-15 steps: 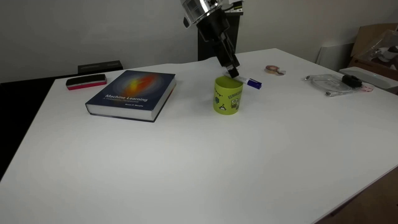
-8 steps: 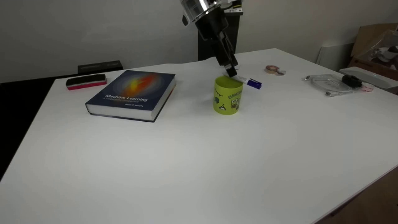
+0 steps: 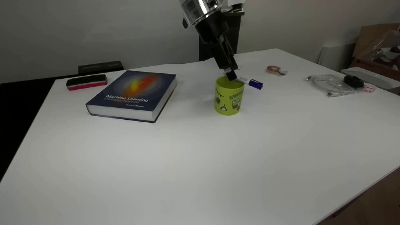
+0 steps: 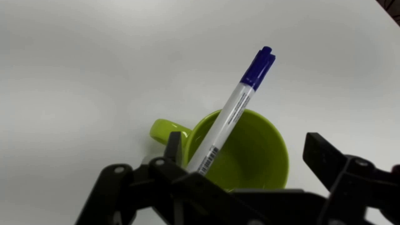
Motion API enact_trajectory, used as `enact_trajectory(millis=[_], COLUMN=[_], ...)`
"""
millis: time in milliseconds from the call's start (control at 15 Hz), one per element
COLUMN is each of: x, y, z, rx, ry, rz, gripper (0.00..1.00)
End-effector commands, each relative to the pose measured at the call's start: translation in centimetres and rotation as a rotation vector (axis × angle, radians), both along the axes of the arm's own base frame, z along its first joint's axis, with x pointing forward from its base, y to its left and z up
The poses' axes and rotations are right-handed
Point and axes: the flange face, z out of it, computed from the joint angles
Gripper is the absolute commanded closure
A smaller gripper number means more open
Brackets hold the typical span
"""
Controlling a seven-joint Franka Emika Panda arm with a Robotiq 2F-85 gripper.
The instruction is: Put the pen in the mug
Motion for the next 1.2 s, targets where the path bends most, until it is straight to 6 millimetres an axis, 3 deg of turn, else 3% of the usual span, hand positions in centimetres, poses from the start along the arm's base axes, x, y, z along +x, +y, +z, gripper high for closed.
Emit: enact_trajectory(millis=[0,333,800,1133], x=[-0.5,-0.8,-1.3,-0.4], y=[0.7,1.3,0.5,-1.4], z=[-0.3,-0.9,-0.3,2.7], rx=[0.052,0.109,0.142,0.147], ry=[0.0,-0.011,-0.016,-0.141], rz=[0.006,0.029,0.038,0.032], gripper=[0.0,0.0,0.0,0.0])
